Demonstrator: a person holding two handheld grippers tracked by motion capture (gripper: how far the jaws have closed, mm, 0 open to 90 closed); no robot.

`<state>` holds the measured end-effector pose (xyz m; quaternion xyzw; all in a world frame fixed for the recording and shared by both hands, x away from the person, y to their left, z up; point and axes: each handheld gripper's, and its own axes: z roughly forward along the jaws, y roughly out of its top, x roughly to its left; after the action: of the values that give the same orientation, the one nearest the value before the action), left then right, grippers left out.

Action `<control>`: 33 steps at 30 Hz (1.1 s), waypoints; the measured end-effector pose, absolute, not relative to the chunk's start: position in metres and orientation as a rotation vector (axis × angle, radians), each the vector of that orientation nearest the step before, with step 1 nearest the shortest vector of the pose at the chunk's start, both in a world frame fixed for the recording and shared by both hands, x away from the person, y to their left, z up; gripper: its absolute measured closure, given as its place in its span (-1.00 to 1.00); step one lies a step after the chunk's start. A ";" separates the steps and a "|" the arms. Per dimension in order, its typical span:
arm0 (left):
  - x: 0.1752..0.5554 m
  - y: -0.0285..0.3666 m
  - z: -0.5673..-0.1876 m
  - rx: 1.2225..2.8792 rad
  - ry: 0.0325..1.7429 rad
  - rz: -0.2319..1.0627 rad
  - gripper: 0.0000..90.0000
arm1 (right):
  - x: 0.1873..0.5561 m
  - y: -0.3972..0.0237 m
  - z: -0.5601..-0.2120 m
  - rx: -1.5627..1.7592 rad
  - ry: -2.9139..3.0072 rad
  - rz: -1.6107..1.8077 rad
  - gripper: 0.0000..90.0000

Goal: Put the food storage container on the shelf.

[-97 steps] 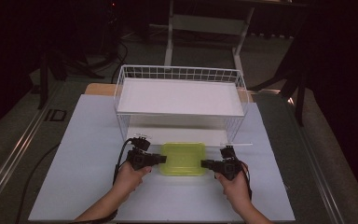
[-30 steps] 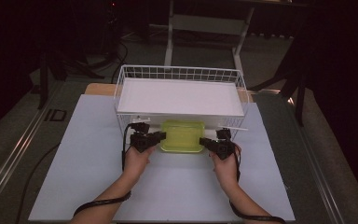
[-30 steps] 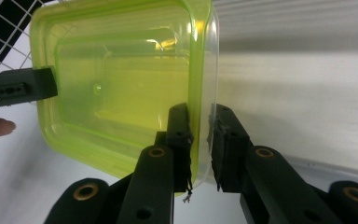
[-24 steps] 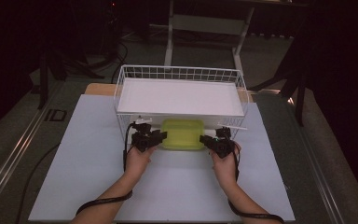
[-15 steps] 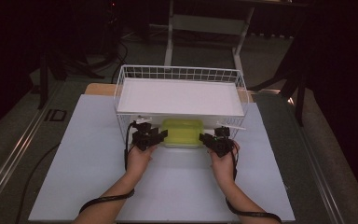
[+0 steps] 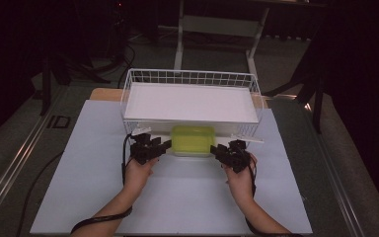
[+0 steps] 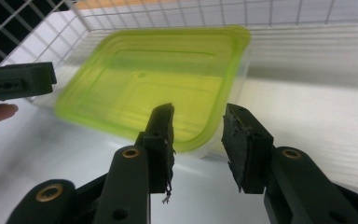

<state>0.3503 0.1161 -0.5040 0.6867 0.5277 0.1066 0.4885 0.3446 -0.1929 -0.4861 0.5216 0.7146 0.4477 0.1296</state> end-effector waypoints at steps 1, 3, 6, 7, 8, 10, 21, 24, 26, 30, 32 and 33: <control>0.347 0.118 -0.503 1.668 1.276 0.263 0.10 | 0.341 -0.192 -0.484 1.508 2.082 1.305 0.40; 0.341 0.120 -0.500 1.675 1.256 0.262 0.09 | 0.335 -0.190 -0.482 1.486 2.093 1.314 0.45; 0.331 0.122 -0.496 1.684 1.199 0.293 0.03 | 0.329 -0.187 -0.481 1.485 2.121 1.326 0.70; 0.328 0.122 -0.496 1.690 1.180 0.298 0.02 | 0.328 -0.185 -0.482 1.483 2.138 1.321 0.78; 0.325 0.122 -0.496 1.696 1.178 0.304 0.02 | 0.326 -0.183 -0.484 1.482 2.157 1.312 0.85; 0.322 0.123 -0.498 1.700 1.177 0.281 -0.02 | 0.324 -0.176 -0.490 1.463 2.210 1.274 0.99; 0.305 0.130 -0.515 1.736 1.045 0.233 -0.47 | 0.322 -0.148 -0.509 1.418 2.299 1.215 1.00; 0.301 0.127 -0.517 1.770 1.004 0.292 -0.65 | 0.324 -0.144 -0.512 1.416 2.308 1.209 1.00; 0.300 0.124 -0.519 1.767 0.988 0.294 -0.85 | 0.329 -0.139 -0.516 1.428 2.295 1.202 1.00; 0.297 0.120 -0.520 1.812 1.000 0.311 -0.96 | 0.335 -0.135 -0.518 1.437 2.284 1.204 1.00; 0.296 0.120 -0.522 1.810 1.008 0.321 -0.96 | 0.339 -0.134 -0.518 1.445 2.271 1.205 1.00; 0.296 0.120 -0.522 1.813 1.009 0.322 -0.96 | 0.341 -0.133 -0.518 1.449 2.265 1.204 0.99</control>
<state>0.2964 0.1200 -0.5221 0.7488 0.4168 0.1329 0.4978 0.3413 -0.1333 -0.5184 0.4896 0.7651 0.4066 0.0977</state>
